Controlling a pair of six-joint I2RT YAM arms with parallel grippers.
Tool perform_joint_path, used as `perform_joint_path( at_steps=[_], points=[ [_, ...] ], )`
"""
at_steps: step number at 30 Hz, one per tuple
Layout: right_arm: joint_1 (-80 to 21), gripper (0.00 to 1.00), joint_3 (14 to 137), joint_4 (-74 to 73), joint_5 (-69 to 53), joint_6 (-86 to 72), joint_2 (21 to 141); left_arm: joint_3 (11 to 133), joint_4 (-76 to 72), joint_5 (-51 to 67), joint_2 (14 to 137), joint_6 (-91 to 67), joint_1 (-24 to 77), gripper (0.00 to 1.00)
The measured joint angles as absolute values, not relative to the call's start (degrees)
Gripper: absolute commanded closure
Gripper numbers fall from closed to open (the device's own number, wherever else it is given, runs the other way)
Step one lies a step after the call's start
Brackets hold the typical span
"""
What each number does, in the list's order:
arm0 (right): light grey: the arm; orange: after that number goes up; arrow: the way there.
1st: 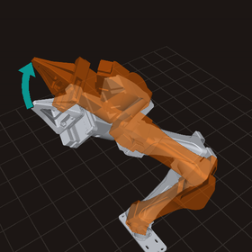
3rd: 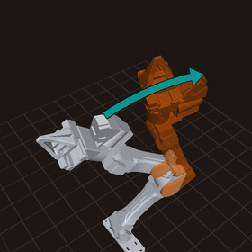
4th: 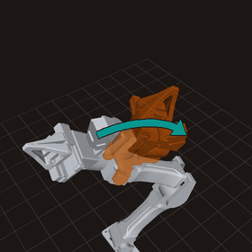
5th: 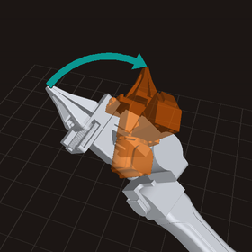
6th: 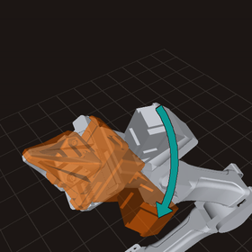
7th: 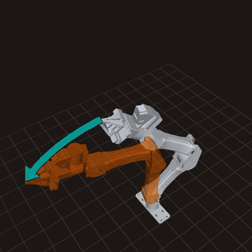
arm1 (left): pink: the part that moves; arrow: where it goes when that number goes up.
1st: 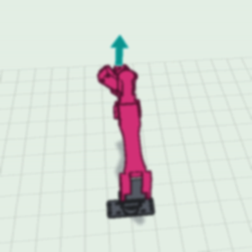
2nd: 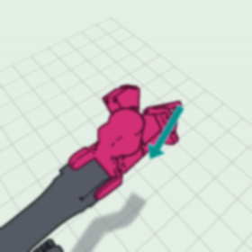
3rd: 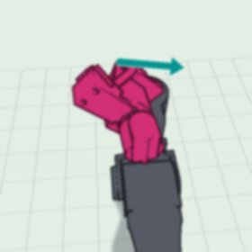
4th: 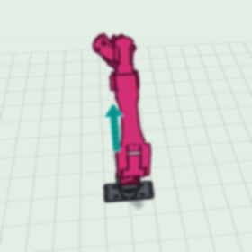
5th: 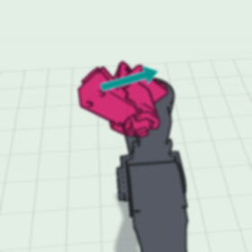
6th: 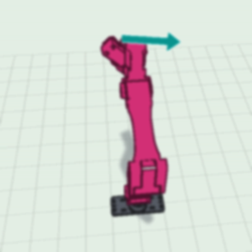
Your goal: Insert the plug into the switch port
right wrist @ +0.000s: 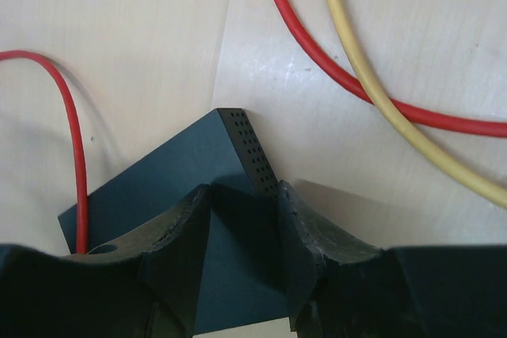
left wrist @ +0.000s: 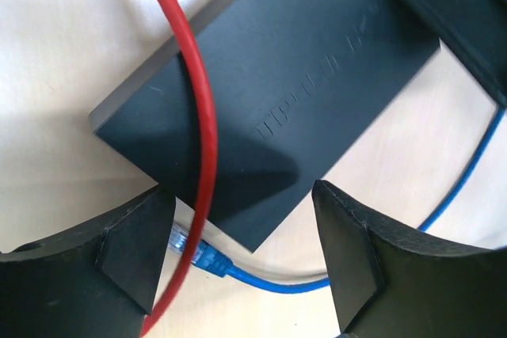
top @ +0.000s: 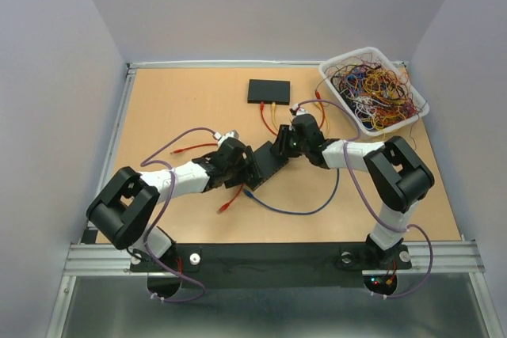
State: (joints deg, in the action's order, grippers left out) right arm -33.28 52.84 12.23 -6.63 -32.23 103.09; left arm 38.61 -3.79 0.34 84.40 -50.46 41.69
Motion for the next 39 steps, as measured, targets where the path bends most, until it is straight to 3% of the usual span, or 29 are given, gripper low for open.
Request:
perform_joint_path(
  at_steps=[17,20,21,24,39],
  points=[
    [-34.4,0.56,52.8,11.7,-6.5,-34.3,103.0,44.4,-0.8,-3.7,89.0,-43.9,36.2,0.18],
    [-34.5,0.47,52.8,12.0,-6.7,-34.3,103.1,43.8,-1.2,-4.2,88.5,-43.8,36.2,0.18],
    [-34.6,0.35,52.8,11.9,-6.7,-34.3,103.1,43.2,-1.7,-4.2,88.1,-43.7,36.2,0.18],
    [-35.8,0.22,52.3,12.0,-7.5,-33.8,103.0,41.8,-2.5,-3.9,86.8,-43.7,36.1,0.18],
    [-38.0,0.10,52.3,-1.2,-4.9,-29.7,97.1,45.9,8.8,-7.5,78.4,-41.9,34.2,0.14]
  ],
)
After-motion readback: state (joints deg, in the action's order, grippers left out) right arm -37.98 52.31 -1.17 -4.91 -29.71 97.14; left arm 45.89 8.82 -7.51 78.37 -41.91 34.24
